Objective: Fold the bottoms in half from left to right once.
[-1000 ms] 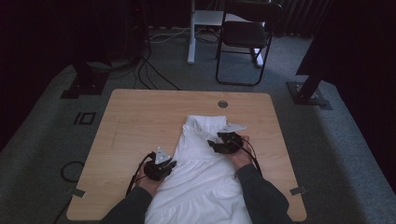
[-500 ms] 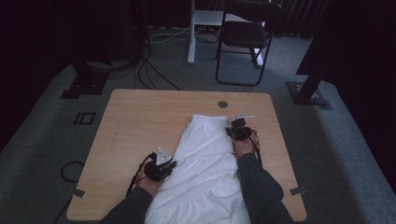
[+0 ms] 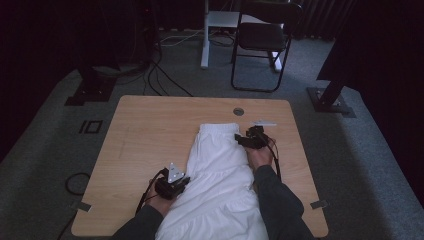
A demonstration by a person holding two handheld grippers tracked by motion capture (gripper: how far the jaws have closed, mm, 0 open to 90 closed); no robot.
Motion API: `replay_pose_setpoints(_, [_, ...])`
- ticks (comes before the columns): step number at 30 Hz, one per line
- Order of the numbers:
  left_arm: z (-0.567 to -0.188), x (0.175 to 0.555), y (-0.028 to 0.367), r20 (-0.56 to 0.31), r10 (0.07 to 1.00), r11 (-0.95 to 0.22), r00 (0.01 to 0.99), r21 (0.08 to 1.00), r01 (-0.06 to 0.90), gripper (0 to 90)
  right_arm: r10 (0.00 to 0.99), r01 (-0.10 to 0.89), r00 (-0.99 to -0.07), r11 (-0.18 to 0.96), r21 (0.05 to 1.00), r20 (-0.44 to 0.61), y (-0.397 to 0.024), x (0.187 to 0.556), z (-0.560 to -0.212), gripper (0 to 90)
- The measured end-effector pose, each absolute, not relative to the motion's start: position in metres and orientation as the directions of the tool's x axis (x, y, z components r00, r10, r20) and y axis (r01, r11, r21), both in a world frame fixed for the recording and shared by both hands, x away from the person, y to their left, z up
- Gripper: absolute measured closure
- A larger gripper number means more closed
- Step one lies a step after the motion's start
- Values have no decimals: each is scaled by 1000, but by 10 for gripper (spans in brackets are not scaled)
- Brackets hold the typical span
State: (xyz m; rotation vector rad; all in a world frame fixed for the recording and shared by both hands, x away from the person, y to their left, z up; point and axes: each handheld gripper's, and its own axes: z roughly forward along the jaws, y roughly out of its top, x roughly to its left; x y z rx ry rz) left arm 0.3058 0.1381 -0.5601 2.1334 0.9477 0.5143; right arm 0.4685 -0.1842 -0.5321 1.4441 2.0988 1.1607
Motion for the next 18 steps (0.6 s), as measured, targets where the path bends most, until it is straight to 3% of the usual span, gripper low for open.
replay_pose_setpoints(3, [-559,305,139,42,761,-450,648,753,480,754,915,654,-396,221,723,79,-176,475,-543,415])
replay_pose_setpoints(6, [-552,315,143,49,779,-451,625,736,504,580,916,674,-386,197,712,112,-177,477,-552,424])
replay_pose_setpoints(10, [-521,335,149,31,812,-369,583,801,471,504,914,642,-403,241,728,53,-175,474,-554,453])
replay_pose_setpoints(14, [-495,374,138,17,824,-324,566,833,447,432,917,642,-398,256,722,29,-172,474,-554,457])
replay_pose_setpoints(18, [-501,421,113,-3,842,-317,540,806,499,405,918,640,-396,253,725,29,-172,473,-554,459])
